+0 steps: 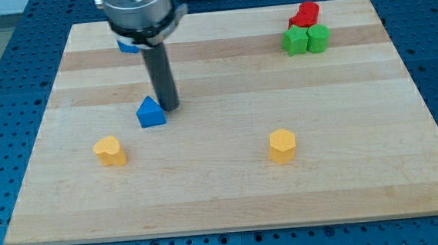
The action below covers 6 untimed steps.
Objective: Move the blue blocks to the top right of the yellow heart
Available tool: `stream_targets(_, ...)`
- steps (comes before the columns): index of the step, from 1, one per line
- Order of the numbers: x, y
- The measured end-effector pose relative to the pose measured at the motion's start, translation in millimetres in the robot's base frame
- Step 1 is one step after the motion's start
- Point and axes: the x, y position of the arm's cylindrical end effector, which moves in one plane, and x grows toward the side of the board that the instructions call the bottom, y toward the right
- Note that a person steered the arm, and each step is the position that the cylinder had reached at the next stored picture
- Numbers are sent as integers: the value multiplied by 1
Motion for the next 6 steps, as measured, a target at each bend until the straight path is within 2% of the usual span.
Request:
stream_targets(1,25,-15)
stream_targets(3,-12,-26)
stream_targets(4,25,-58)
stream_targets(5,-14,-67)
stream_targets(6,-64,-143)
